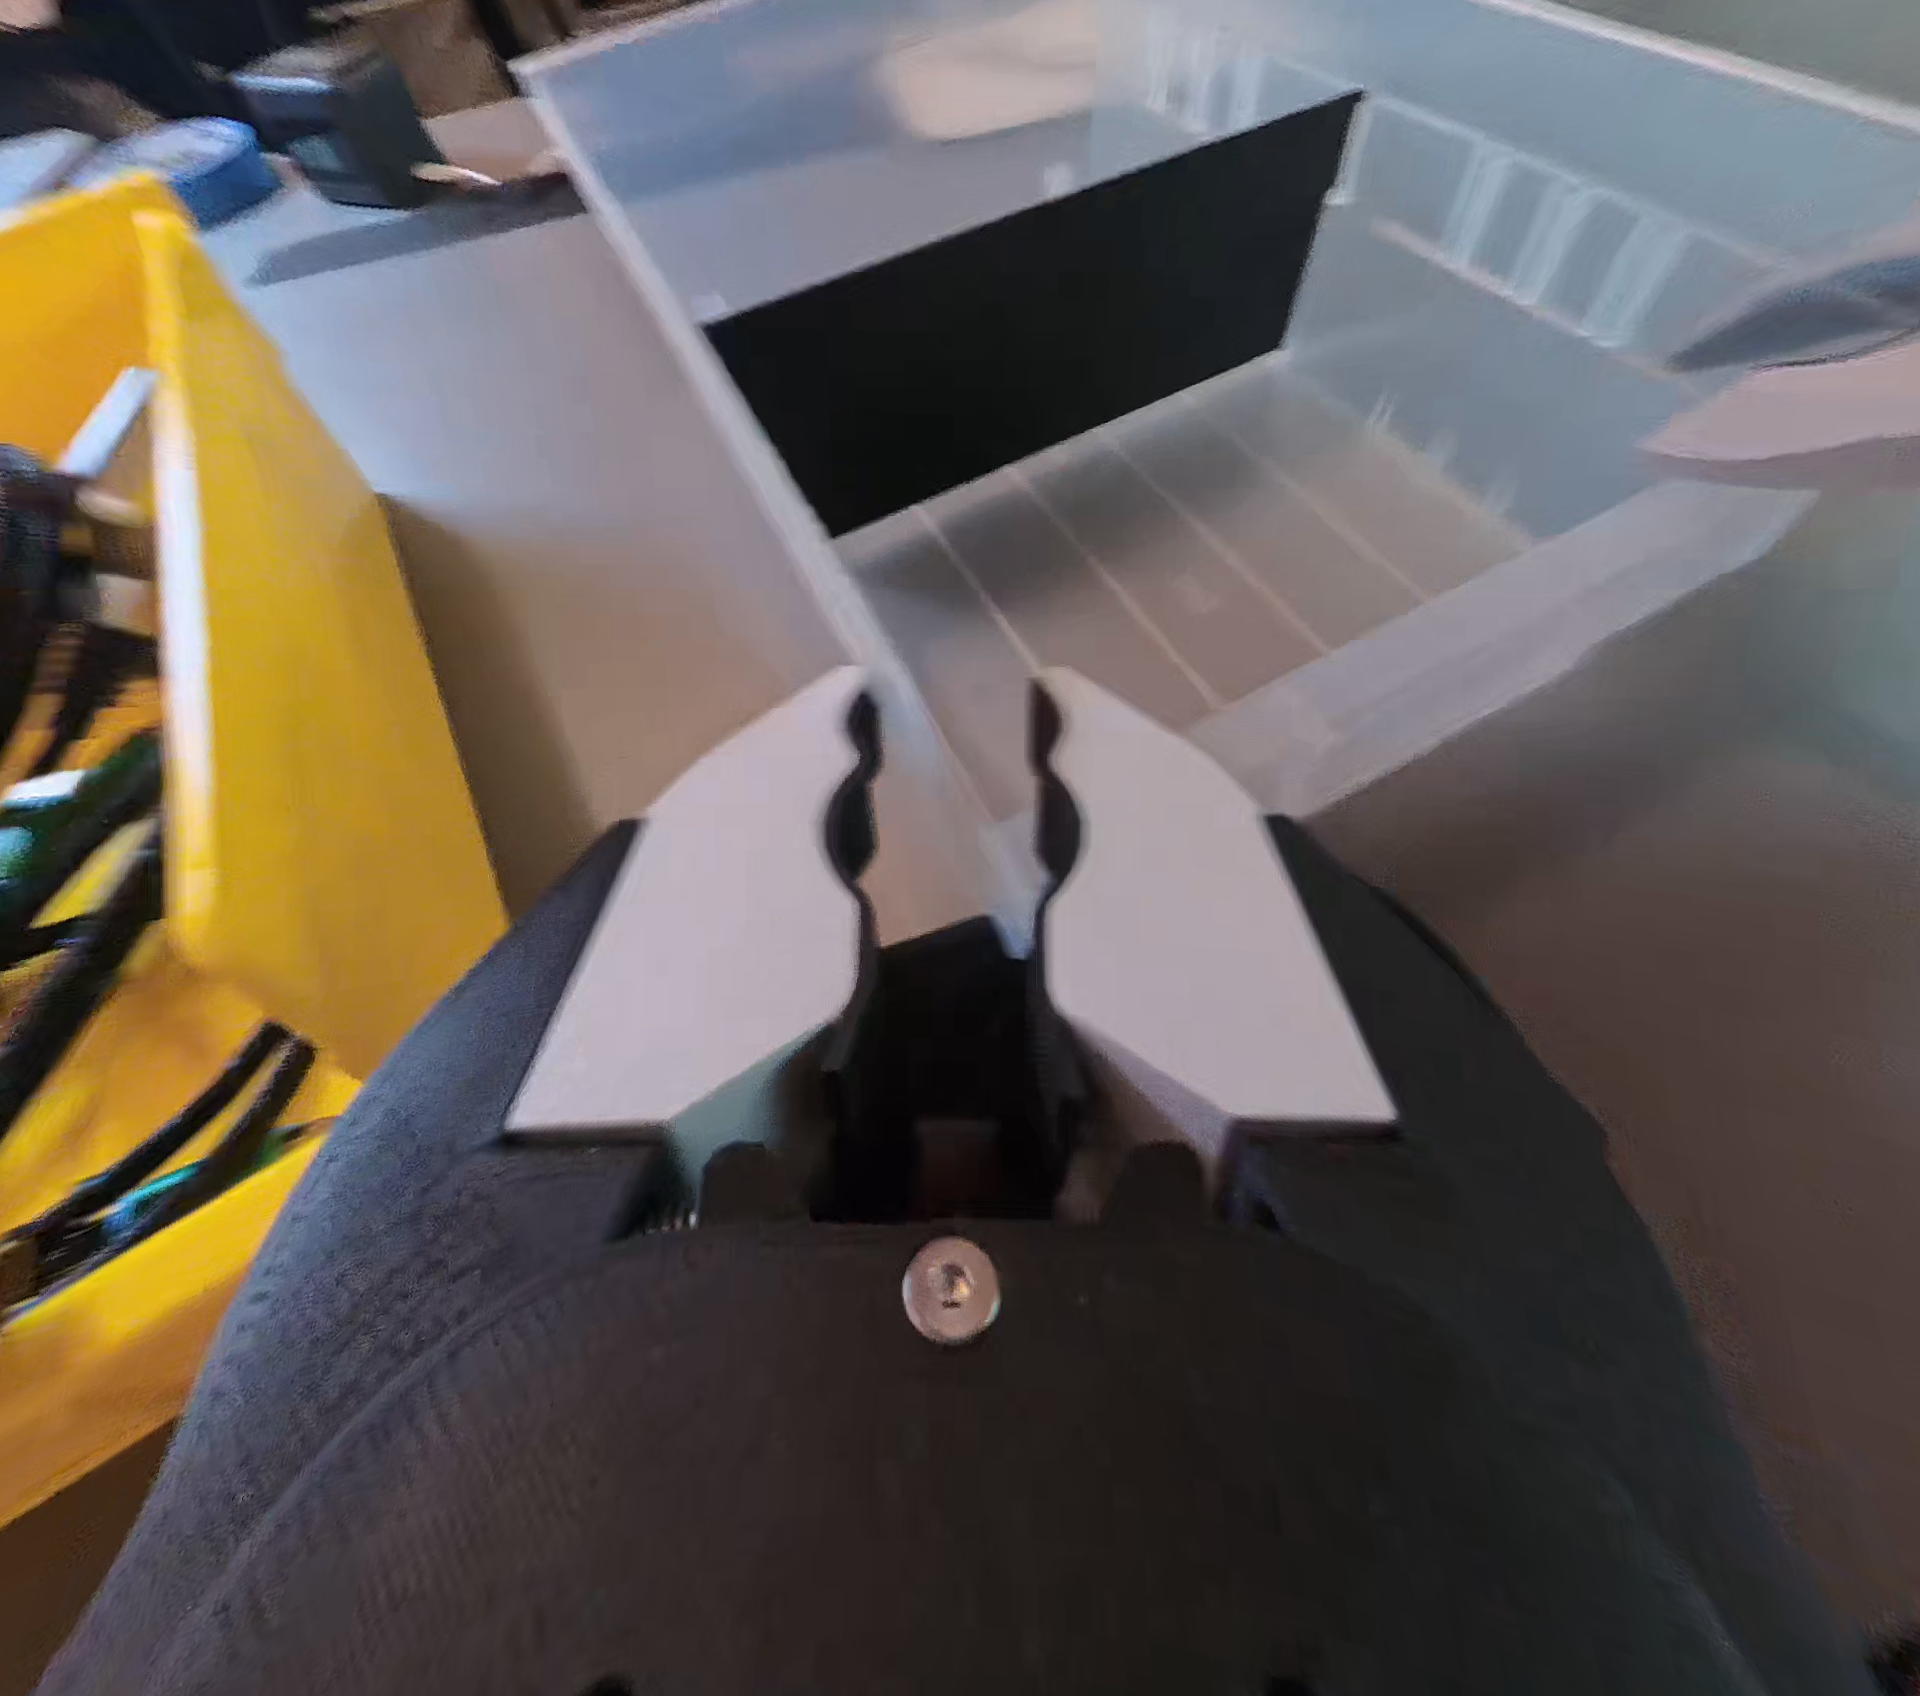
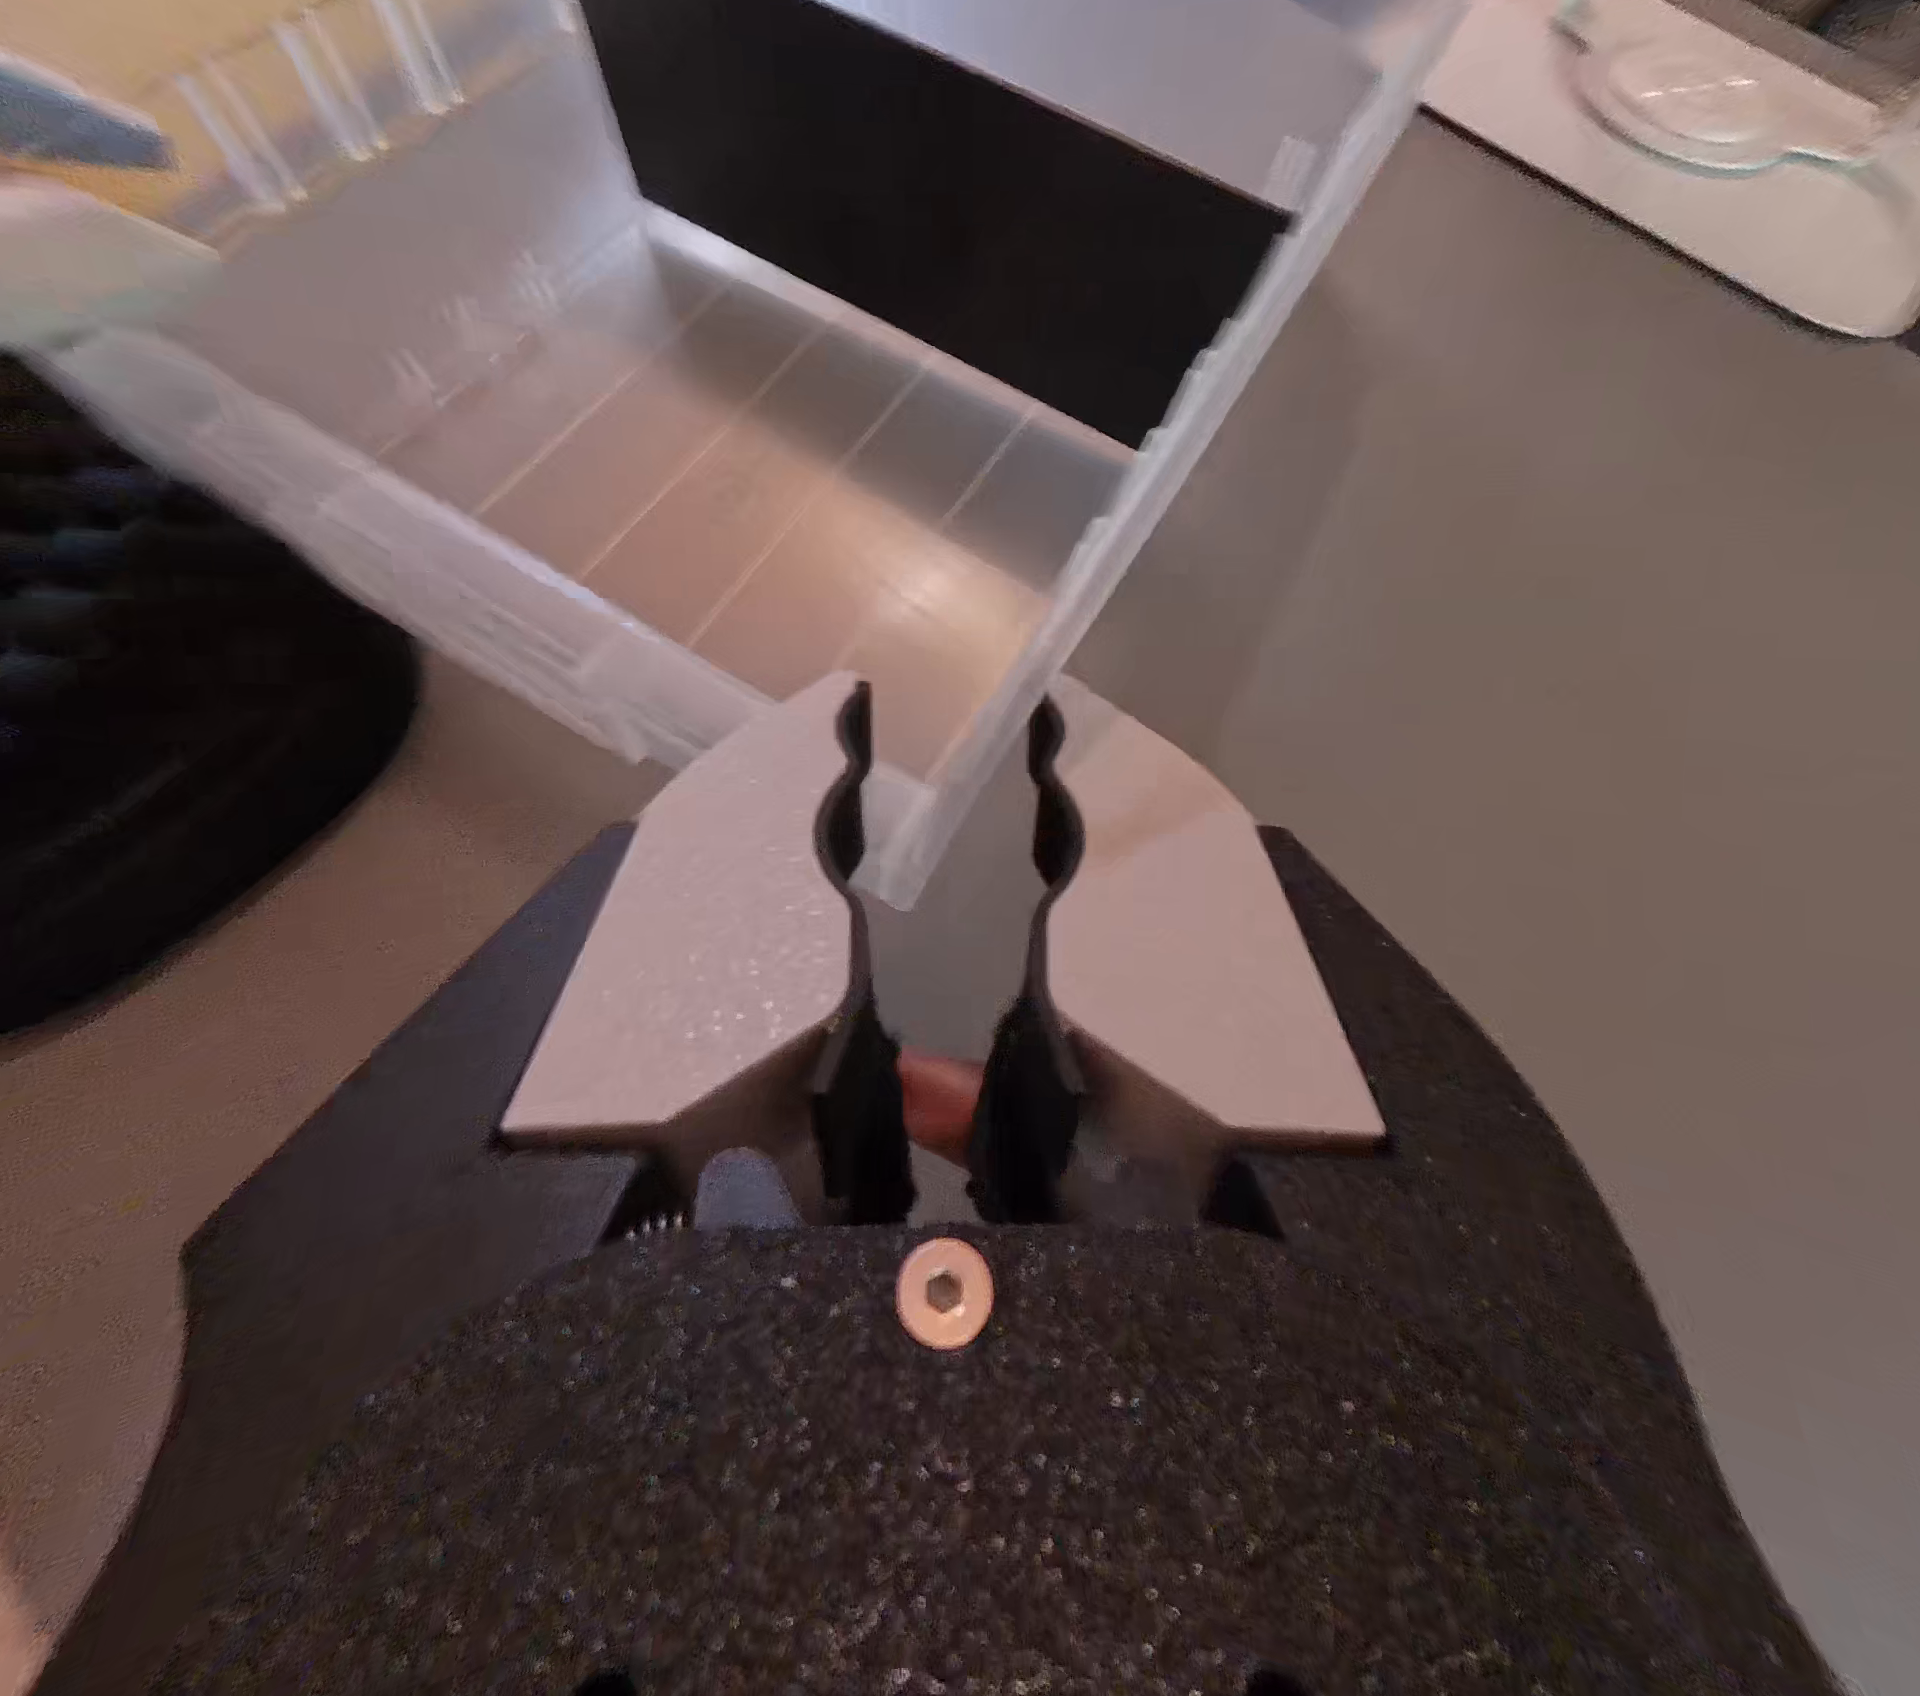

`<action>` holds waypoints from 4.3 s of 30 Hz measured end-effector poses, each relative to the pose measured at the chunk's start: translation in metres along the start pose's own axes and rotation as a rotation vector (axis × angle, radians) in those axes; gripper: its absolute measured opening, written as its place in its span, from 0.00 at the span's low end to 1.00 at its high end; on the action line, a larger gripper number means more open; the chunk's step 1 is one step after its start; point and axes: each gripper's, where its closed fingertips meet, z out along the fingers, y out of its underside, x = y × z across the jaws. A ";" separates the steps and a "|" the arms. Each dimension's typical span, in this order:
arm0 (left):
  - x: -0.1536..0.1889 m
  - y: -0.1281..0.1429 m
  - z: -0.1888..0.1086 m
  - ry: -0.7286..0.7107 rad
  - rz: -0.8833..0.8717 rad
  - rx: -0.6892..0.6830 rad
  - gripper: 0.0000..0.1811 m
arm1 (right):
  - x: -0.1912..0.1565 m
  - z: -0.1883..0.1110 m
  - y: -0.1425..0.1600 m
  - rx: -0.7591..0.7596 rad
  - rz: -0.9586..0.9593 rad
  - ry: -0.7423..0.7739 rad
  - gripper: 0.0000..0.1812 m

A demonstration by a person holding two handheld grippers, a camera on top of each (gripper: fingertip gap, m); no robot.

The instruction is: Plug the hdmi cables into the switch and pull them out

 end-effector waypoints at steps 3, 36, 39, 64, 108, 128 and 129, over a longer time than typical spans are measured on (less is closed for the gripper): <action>0.009 -0.021 0.000 0.017 0.086 0.062 0.08 | 0.025 -0.011 -0.004 0.020 -0.143 0.198 0.05; 0.252 -0.110 0.023 0.541 0.292 0.334 0.45 | 0.284 -0.281 0.168 0.063 0.296 0.822 0.35; 0.115 -0.109 -0.006 0.156 0.223 0.377 0.45 | 0.271 -0.301 0.123 0.224 0.263 0.832 0.36; -0.094 -0.009 0.003 -0.252 0.342 0.099 0.08 | 0.200 -0.124 0.096 -0.146 0.132 0.632 0.04; -0.174 -0.047 -0.096 -0.336 0.069 0.266 0.24 | 0.061 -0.112 -0.031 0.704 -0.076 -0.185 0.42; -0.152 -0.117 -0.032 0.106 0.167 0.170 0.63 | 0.076 -0.099 -0.026 0.694 -0.073 -0.080 0.79; -0.153 -0.120 -0.026 0.124 0.219 0.092 0.62 | 0.072 -0.099 -0.026 0.692 -0.079 -0.104 0.79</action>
